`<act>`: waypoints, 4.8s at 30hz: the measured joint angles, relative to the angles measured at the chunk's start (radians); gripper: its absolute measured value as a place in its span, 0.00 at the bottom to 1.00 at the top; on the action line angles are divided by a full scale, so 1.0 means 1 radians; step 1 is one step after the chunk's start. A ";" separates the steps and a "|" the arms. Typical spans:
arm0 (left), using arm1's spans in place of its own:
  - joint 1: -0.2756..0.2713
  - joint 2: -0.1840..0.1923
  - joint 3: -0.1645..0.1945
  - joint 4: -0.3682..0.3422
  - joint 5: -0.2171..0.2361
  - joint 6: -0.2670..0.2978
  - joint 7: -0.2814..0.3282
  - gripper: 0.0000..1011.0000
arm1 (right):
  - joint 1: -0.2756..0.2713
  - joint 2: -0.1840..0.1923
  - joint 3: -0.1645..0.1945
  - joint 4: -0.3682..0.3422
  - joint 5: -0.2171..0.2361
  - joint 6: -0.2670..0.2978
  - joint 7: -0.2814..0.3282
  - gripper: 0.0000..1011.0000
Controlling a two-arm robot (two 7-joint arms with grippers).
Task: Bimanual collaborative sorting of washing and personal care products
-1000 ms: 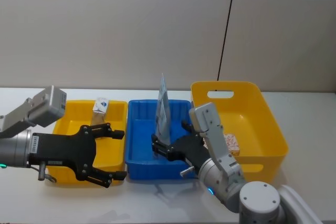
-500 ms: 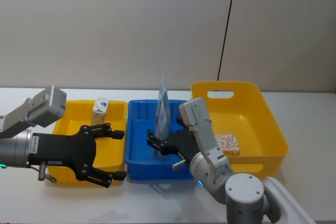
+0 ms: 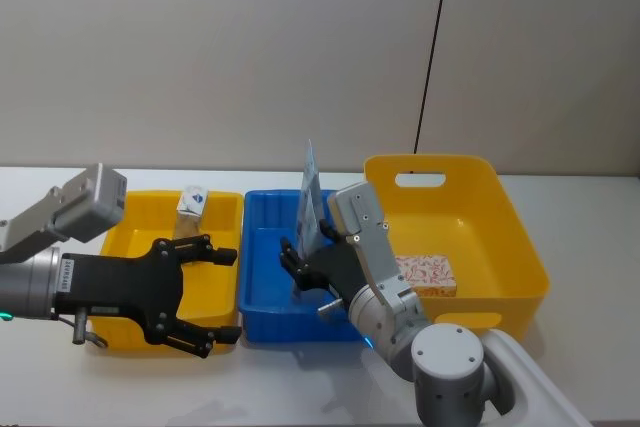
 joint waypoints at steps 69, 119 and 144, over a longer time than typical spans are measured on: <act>0.000 0.000 0.000 0.000 0.000 0.000 0.000 0.99 | -0.024 -0.002 0.126 -0.250 -0.055 -0.077 -0.062 0.00; 0.000 0.000 0.000 0.000 0.000 0.000 0.000 0.99 | 0.154 0.058 0.177 0.190 -0.291 -0.147 -0.254 0.32; 0.000 0.000 0.000 0.000 0.000 0.000 0.000 0.99 | 0.066 0.032 0.244 -0.010 -0.142 -0.153 -0.092 0.99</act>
